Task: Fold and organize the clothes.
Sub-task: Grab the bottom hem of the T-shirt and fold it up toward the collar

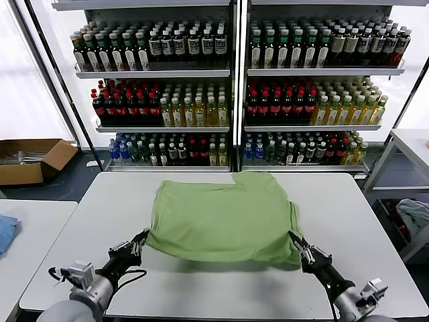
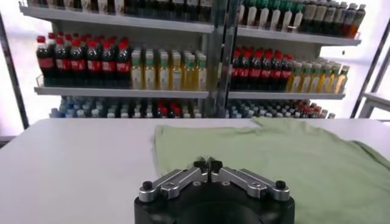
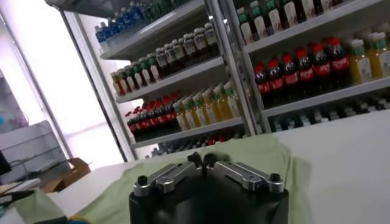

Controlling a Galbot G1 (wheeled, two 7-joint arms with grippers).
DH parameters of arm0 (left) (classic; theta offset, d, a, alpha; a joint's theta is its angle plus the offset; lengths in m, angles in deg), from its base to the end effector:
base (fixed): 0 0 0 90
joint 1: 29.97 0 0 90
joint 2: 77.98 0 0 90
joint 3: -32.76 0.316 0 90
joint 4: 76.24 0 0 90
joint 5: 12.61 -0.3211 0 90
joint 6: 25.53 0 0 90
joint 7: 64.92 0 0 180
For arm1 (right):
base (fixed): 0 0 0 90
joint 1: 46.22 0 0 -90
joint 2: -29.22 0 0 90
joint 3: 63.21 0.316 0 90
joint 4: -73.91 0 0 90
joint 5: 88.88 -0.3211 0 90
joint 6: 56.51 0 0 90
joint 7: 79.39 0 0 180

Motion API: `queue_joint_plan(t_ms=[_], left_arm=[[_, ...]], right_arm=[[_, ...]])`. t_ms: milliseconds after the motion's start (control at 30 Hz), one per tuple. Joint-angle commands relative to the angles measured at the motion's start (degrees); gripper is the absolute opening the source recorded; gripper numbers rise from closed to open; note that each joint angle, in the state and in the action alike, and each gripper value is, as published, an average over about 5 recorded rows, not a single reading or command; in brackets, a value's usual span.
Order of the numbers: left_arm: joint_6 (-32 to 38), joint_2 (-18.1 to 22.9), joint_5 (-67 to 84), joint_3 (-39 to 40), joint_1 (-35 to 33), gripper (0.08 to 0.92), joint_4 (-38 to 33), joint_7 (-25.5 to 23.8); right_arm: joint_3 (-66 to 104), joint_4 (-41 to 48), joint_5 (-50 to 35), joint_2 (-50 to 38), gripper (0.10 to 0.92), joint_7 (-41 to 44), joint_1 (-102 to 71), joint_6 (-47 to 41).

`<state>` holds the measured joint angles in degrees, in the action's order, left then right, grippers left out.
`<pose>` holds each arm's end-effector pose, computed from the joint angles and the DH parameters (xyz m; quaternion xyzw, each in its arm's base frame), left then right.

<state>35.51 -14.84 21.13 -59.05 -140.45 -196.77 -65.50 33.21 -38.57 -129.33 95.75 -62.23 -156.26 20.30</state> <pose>0.2126 0.0769 -0.2208 -0.1282 -0.9725 0.0457 0.1891 0.2208 -0.1074 -0.2551 0.1948 -0.9669 -0.1490 0.0699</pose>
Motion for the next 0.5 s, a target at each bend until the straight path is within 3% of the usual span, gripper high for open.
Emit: queue_joint_plan(t_ms=[33,167,267,500], left_arm=[[-1.2,-1.1,4.3,5.2,14.8,0.084,13.8,0.5],[-1.4,-0.6,3.3,5.5,16.2,0.084,16.8,0.7],[-1.3,-0.2,2.5,4.8,16.0,0.099,17.1,0.7],[-1.3,0.2,2.0,1.7,12.6,0.272,14.4,1.5]], right_arm=[[-6.2,11.4,1.2,-1.3,0.116,-2.6,15.1,-1.2],[-9.3,14.7,3.8,-1.3,0.132,-2.5,17.8,-2.5],[-10.5,15.3,6.5,-1.1,0.198,-2.6,18.0,-3.0],[-8.1,12.0,12.5,-1.0,0.397,-6.2,14.6,-4.9]])
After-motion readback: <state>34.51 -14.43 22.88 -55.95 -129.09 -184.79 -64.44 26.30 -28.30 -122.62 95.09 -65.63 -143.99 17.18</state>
